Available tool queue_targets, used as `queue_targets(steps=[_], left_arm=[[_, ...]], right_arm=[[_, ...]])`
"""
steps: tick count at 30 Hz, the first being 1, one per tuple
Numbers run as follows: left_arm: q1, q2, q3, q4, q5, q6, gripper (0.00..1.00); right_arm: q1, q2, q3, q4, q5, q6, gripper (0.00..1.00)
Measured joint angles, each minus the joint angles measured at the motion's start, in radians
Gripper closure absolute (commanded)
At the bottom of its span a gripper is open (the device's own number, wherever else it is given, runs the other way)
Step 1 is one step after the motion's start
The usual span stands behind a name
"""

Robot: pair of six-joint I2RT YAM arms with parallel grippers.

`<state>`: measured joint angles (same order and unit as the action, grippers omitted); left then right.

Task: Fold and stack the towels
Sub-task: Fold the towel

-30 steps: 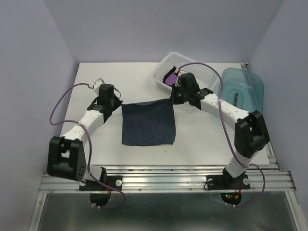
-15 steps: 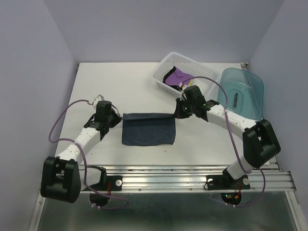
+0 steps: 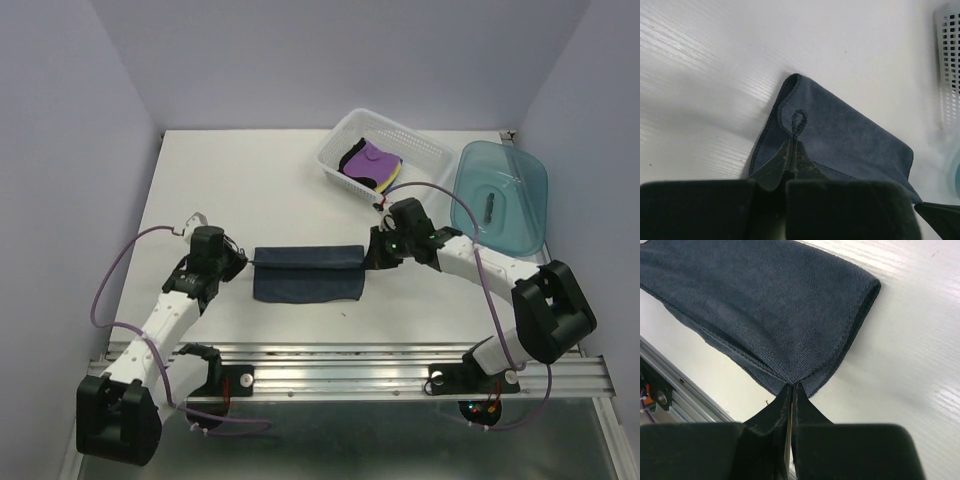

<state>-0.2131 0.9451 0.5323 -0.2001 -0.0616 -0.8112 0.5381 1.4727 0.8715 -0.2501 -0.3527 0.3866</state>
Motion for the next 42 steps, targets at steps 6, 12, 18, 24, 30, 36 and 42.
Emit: queue_targets(steps=[6,12,18,24,30,36,42], left_arm=[[0.000,-0.082,-0.049,-0.021,0.001,-0.017,1.00],[0.000,-0.078,-0.100,-0.031,0.006,-0.032,1.00],[0.000,-0.059,-0.122,-0.024,0.011,-0.039,1.00],[0.000,-0.029,-0.139,-0.023,0.010,-0.055,1.00],[0.000,0.010,-0.139,-0.035,0.010,-0.053,0.52],[0.000,0.000,-0.139,-0.053,0.033,-0.060,0.03],[0.000,-0.039,-0.136,-0.057,0.038,-0.045,0.01]], right_arm=[[0.000,-0.031,-0.029,0.006,-0.032,0.005,0.99],[0.000,-0.037,-0.069,0.039,-0.068,0.015,0.98],[0.005,-0.024,-0.097,0.060,-0.088,0.029,0.94],[0.008,0.008,-0.123,0.079,-0.107,0.037,0.91],[0.014,0.059,-0.135,0.086,-0.127,0.042,0.50],[0.014,0.049,-0.136,0.072,-0.126,0.030,0.34],[0.014,-0.039,-0.135,0.037,-0.073,0.018,0.34]])
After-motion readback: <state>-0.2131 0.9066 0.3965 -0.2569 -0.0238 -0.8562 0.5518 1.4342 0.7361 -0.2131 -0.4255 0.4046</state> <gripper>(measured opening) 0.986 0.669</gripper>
